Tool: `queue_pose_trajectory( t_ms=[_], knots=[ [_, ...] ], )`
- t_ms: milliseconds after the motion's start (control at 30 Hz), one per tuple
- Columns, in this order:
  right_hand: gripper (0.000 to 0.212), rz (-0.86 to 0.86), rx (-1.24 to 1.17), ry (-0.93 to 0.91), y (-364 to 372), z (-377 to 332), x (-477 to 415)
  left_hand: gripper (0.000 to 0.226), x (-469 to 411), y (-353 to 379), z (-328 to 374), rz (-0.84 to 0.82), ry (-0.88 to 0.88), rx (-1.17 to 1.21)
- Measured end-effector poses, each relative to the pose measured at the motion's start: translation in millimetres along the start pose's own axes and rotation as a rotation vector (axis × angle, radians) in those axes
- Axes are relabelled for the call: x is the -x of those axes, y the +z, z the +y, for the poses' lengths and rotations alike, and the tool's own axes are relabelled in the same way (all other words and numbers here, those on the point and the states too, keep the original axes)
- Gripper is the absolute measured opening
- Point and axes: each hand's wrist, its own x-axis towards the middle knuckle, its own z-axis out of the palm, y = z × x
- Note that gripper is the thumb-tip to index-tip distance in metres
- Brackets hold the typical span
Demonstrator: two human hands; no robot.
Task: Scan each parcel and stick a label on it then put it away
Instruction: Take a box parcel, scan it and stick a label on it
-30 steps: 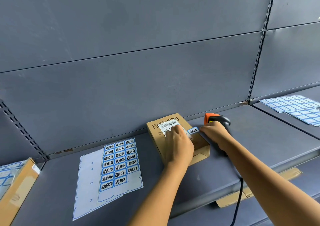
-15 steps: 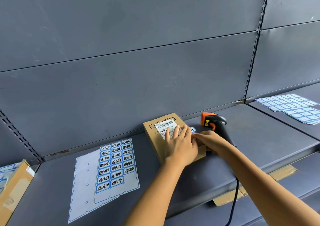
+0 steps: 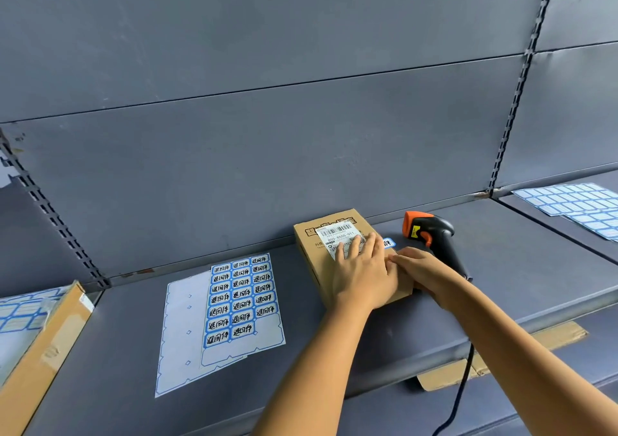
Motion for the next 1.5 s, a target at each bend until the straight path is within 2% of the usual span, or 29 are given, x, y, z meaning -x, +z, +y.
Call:
queue_pose_trajectory(
  t_ms=[100, 267, 367, 467, 533, 600, 700, 767, 867, 967, 1067, 1100, 1200, 1333, 1400, 1500],
  knots=[
    [0.017, -0.036, -0.067, -0.050, -3.6, 2.9, 8.1, 0.056, 5.1, 0.4, -0.8, 0.076, 0.042, -0.011],
    [0.018, -0.111, -0.228, -0.074, -6.3, 3.5, 22.4, 0.078, 16.5, 3.4, 2.1, 0.194, 0.098, -0.034],
    [0.017, -0.113, -0.319, -0.078, -8.9, 6.4, 30.7, 0.066, 18.9, 2.9, 0.9, 0.248, 0.116, 0.013],
    [0.019, -0.108, -0.409, -0.082, -12.2, 8.6, 40.6, 0.055, 25.4, 1.0, -3.5, 0.442, 0.118, 0.169],
    [0.019, -0.085, -0.459, -0.099, -17.8, 8.3, 48.3, 0.054, 33.4, -4.1, -4.6, 0.593, 0.045, 0.330],
    [0.019, -0.042, -0.493, -0.115, -29.0, 8.3, 55.3, 0.051, 41.0, -9.7, -0.7, 0.675, -0.094, 0.491],
    [0.016, 0.021, -0.588, -0.137, -59.4, 10.0, 70.6, 0.052, 47.5, -14.9, 18.3, 0.714, -0.287, 0.718],
    [0.014, 0.050, -0.640, -0.158, -86.0, 15.5, 81.8, 0.048, 50.0, -13.5, 35.1, 0.742, -0.340, 0.815],
    [0.016, 0.077, -0.651, -0.190, -129.6, 33.5, 102.5, 0.031, 59.7, -3.1, 69.8, 0.672, -0.356, 0.863],
    [0.026, 0.123, -0.700, -0.193, -170.8, 55.4, 129.5, 0.028, 77.5, 6.1, 115.1, 0.556, -0.294, 0.924],
    [0.086, 0.174, -0.726, -0.197, -209.1, 81.7, 157.2, 0.025, 91.9, 13.7, 164.2, 0.474, -0.216, 0.939],
    [0.092, 0.200, -0.734, -0.193, -222.4, 90.9, 169.5, 0.024, 95.3, 17.7, 180.7, 0.439, -0.199, 0.946],
    [0.081, 0.281, -0.759, -0.179, -259.7, 117.9, 209.8, 0.022, 104.6, 32.4, 227.0, 0.339, -0.172, 0.958],
    [0.104, 0.436, -0.736, -0.168, -300.4, 151.9, 267.3, 0.021, 120.9, 51.9, 283.3, 0.164, -0.071, 0.951],
    [0.097, 0.512, -0.719, -0.175, -311.4, 164.0, 295.1, 0.021, 125.6, 59.8, 304.9, 0.113, 0.006, 0.948],
    [0.047, 0.591, -0.755, -0.162, -322.9, 185.6, 334.5, 0.021, 133.7, 65.9, 334.5, 0.045, 0.108, 0.939]
  ],
)
